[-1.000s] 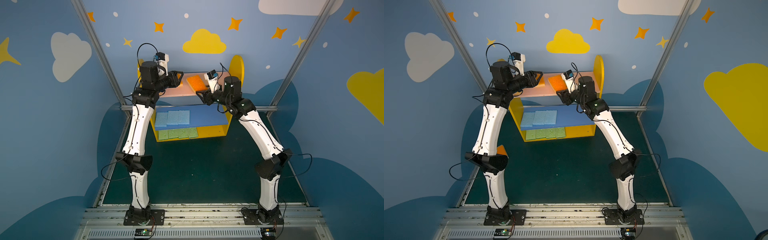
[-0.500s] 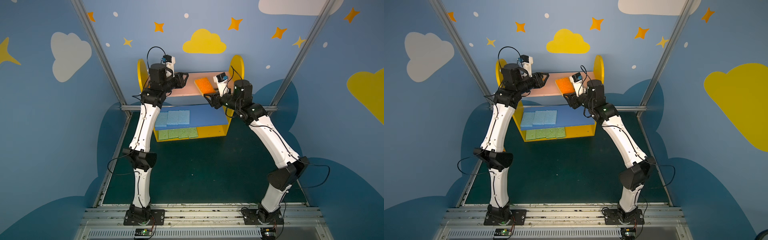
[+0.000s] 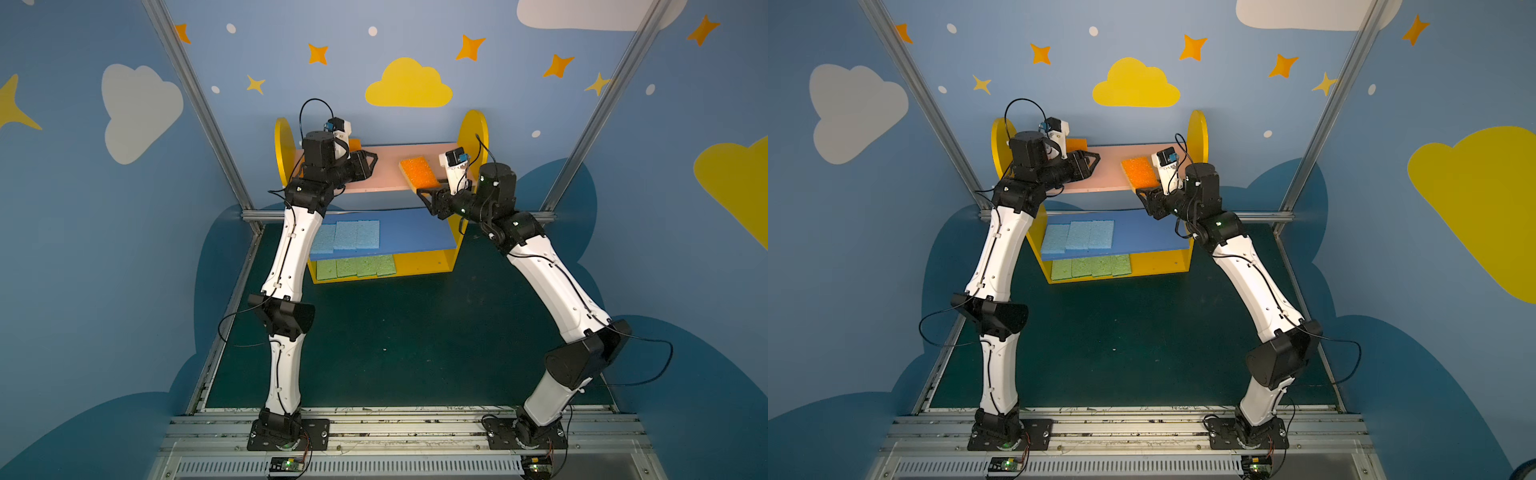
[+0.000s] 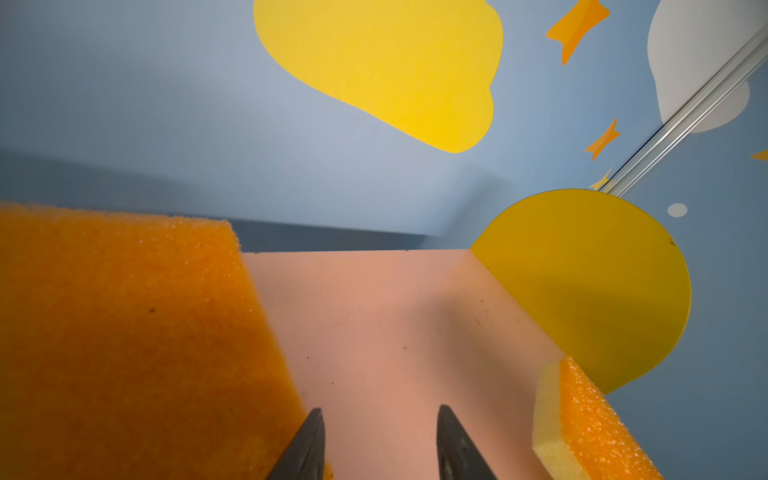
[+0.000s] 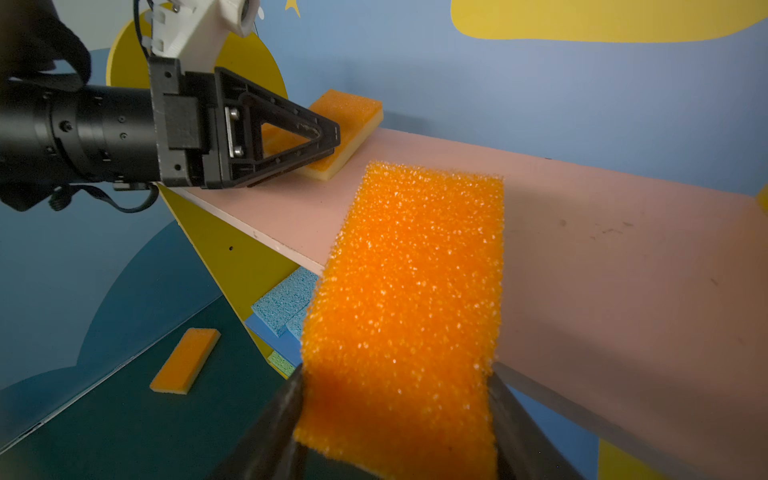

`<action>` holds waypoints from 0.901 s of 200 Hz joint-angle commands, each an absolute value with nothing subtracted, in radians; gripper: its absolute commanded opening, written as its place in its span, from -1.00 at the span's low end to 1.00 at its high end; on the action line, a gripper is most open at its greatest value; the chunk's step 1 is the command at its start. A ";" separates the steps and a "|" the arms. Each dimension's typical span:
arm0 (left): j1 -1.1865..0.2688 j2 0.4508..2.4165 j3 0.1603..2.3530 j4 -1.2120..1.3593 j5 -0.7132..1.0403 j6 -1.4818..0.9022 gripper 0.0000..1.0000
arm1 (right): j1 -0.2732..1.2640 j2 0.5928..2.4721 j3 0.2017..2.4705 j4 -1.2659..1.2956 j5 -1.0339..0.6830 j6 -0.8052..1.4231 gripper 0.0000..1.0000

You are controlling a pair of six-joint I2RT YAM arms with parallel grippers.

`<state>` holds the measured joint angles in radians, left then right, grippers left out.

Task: Place and organize the cleaning sponges onto the shelf

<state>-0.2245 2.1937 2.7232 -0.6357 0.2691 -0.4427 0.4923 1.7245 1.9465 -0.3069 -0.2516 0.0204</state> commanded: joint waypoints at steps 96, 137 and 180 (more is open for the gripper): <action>-0.329 2.086 2.730 -0.859 0.239 -0.394 -0.17 | 0.488 1.638 1.911 -0.305 -0.253 0.077 0.14; -0.330 2.037 2.729 -0.769 0.194 -0.347 -0.16 | 0.486 1.631 1.908 -0.306 -0.247 0.079 0.15; -0.311 2.010 2.681 -0.636 0.053 -0.170 0.07 | 0.486 1.639 1.911 -0.317 -0.250 0.075 0.14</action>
